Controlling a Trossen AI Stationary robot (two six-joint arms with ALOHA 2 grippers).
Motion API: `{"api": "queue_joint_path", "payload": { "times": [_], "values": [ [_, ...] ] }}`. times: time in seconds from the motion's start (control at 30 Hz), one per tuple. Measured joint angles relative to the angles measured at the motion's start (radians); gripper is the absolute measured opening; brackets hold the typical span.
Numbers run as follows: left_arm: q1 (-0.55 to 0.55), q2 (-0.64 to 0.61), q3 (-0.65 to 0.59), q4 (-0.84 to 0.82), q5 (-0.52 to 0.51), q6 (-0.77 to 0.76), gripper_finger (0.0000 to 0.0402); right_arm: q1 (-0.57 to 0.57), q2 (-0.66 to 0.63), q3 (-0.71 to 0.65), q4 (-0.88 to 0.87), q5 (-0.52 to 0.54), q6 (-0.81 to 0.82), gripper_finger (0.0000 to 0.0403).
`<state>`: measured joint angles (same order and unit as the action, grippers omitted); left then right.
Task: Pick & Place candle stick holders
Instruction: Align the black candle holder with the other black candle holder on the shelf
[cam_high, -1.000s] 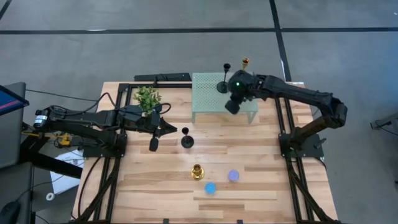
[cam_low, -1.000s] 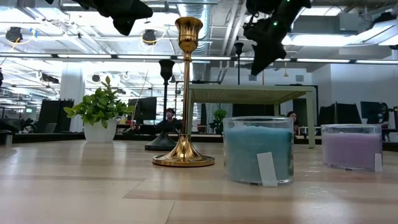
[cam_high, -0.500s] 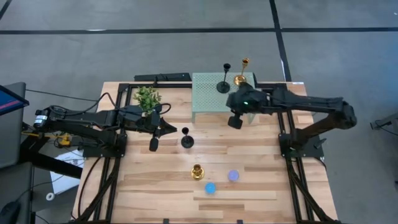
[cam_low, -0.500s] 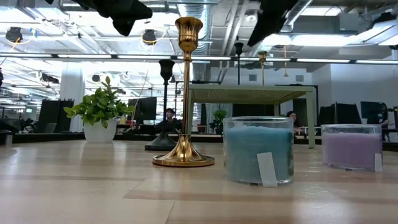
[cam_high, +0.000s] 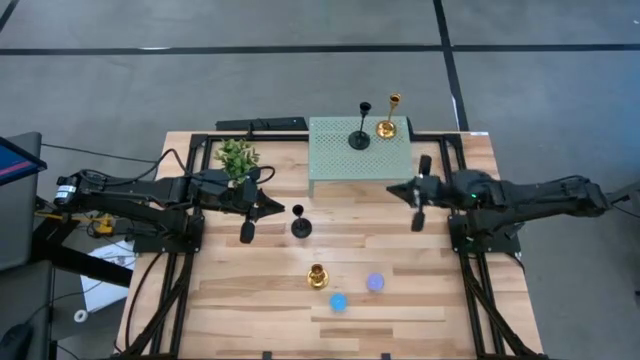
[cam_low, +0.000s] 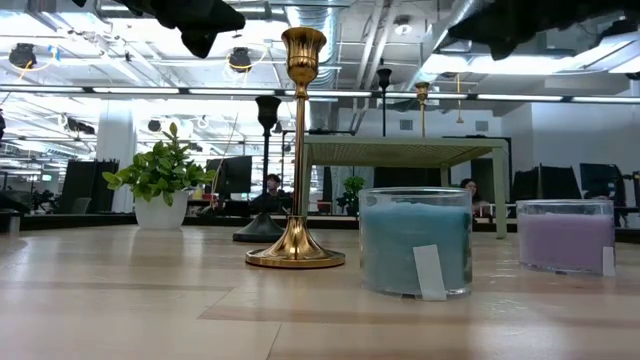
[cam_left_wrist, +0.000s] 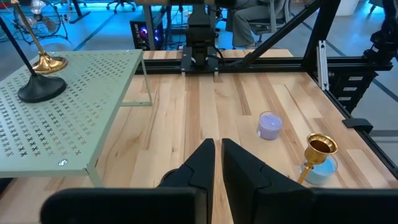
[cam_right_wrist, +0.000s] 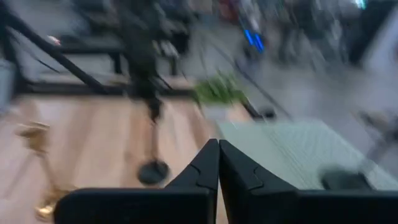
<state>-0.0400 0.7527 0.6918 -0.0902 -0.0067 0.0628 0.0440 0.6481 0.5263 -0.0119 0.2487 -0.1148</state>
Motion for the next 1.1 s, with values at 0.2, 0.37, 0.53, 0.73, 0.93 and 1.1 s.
{"api": "queue_joint_path", "payload": {
  "times": [0.2,0.37,0.53,0.73,0.93,1.1],
  "values": [
    [0.000,0.000,0.000,0.001,0.000,0.003,0.0028,0.040,-0.129,-0.090,0.053,-0.019,-0.015,0.0002],
    [0.000,0.000,0.000,0.001,0.000,0.003,0.0028,0.048,-0.139,-0.091,0.047,-0.020,-0.011,0.0001],
    [0.000,0.000,0.000,0.007,0.000,0.003,0.0028,0.047,-0.125,-0.091,-0.039,-0.085,-0.048,0.0001],
    [0.000,0.000,0.000,0.024,0.000,0.003,0.0028,0.047,-0.103,-0.091,-0.066,-0.094,-0.056,0.0001],
    [-0.001,0.000,0.000,0.022,0.000,0.008,0.0023,0.047,-0.083,-0.092,-0.070,-0.094,0.056,0.0001],
    [-0.003,-0.001,-0.008,-0.036,-0.025,0.053,0.0004,0.046,-0.062,-0.090,-0.066,-0.073,0.097,0.0001]
  ]
}}
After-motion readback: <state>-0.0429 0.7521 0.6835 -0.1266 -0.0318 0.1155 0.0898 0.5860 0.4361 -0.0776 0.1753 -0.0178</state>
